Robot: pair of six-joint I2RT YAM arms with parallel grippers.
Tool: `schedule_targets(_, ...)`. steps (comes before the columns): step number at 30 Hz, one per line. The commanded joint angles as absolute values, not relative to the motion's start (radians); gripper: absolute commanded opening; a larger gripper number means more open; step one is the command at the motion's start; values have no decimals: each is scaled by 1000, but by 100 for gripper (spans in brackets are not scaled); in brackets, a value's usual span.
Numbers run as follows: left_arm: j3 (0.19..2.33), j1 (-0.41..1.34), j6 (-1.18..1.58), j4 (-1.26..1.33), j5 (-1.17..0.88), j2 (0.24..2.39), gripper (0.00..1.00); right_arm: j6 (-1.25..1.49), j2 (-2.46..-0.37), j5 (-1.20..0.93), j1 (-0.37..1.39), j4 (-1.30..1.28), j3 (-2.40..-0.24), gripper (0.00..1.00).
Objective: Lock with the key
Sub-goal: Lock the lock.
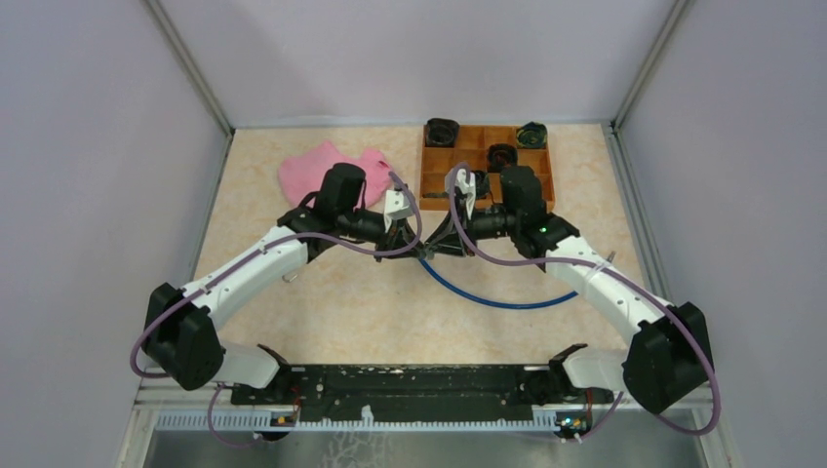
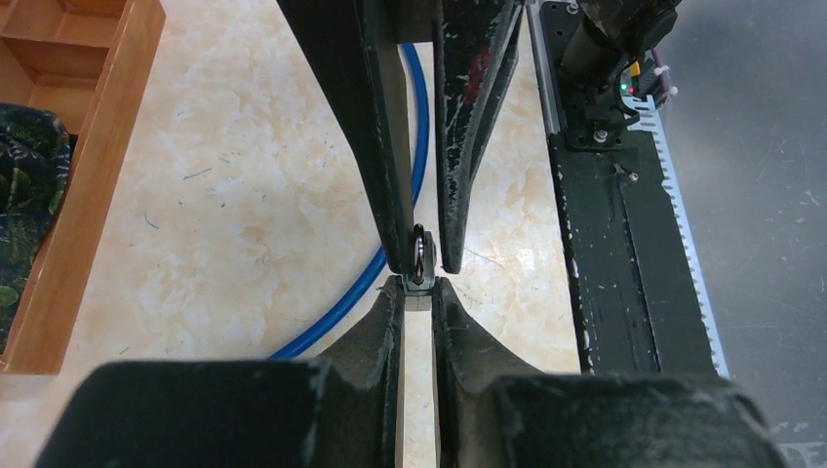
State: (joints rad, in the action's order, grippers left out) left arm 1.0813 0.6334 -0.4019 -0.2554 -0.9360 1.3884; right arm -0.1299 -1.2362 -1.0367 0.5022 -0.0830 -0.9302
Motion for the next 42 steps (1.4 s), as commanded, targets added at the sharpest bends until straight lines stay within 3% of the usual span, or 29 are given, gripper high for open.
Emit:
schedule_targets(1, 1098, 641, -419, -254, -932, 1380, 0, -110, -1241, -1057, 514, -13, -926, 13)
schedule_targets(7, 1070, 642, -426, -240, -920, 1370, 0, -70, -1225, -1031, 514, 24, -942, 0)
schedule_targets(13, 1045, 641, -442, -225, -890, 1354, 2, -55, -1227, -1015, 514, 21, -980, 0)
schedule_targets(17, 1024, 640, -442, -197, -881, 1336, 16, -75, -1230, -1008, 514, 5, -991, 0)
schedule_targets(21, 1017, 631, -463, -201, -864, 1319, 40, -101, -1240, -1004, 512, -20, -1017, 0)
schedule_targets(30, 970, 529, -566, -249, -797, 1206, 73, -84, -1295, -1003, 514, 72, -1012, 0)
schedule_targets(36, 951, 358, -516, -236, -748, 1143, 79, -12, -1377, -911, 577, 184, -1017, 0)
schedule_targets(42, 987, 236, -298, -134, -500, 1112, 85, 70, -1530, -791, 712, 269, -1013, 0)
